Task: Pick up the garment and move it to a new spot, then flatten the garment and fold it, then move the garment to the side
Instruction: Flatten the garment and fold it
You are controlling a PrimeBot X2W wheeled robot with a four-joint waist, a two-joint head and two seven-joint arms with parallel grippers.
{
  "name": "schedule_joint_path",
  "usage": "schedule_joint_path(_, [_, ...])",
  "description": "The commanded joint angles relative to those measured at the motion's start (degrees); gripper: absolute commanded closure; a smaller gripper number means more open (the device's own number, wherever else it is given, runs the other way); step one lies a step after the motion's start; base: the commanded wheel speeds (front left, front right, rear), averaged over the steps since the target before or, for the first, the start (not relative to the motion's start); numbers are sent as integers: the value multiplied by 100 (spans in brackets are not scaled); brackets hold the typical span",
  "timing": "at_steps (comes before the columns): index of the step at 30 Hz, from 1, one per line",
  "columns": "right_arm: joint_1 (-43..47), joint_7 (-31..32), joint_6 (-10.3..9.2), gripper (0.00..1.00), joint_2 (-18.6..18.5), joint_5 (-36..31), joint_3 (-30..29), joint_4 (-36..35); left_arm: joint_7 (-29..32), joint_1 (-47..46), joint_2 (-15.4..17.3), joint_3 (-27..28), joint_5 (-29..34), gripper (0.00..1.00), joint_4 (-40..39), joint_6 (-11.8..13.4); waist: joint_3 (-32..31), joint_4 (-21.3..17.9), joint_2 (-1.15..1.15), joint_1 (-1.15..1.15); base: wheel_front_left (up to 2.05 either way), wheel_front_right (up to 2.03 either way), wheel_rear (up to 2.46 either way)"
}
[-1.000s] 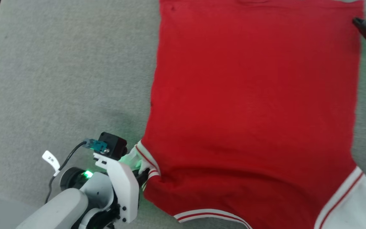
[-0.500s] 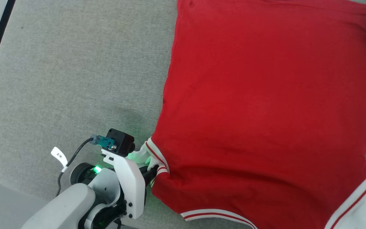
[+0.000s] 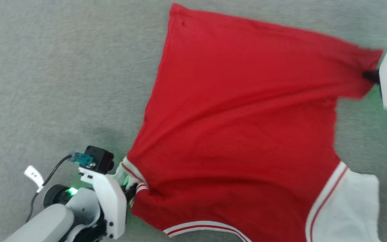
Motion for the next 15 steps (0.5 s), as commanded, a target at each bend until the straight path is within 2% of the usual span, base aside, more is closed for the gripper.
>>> schedule_joint_path(1, [388,46,-13,100,-65,185,-55,-344,-120,-254,-209,151,26,100,249,293,-173,-301,-1,0,0,0,0])
schedule_joint_path(5, [1413,86,-13,100,-265,460,-421,-1247,-104,-190,-37,253,-18,100,86,399,-246,-597,-1,0,0,0,0])
schedule_joint_path(8, [2295,133,-11,100,-240,567,-801,-1870,-81,-200,56,317,-30,100,-35,446,-262,-773,-1,0,0,0,0])
schedule_joint_path(12, [3449,254,-10,100,-3,574,-1351,-2525,-26,-228,141,346,-33,100,-170,503,-283,-932,-1,0,0,0,0])
schedule_joint_path(15, [4181,315,-10,100,347,472,-1694,-2865,2,-247,178,374,-15,100,-255,530,-280,-1000,-1,0,0,0,0])
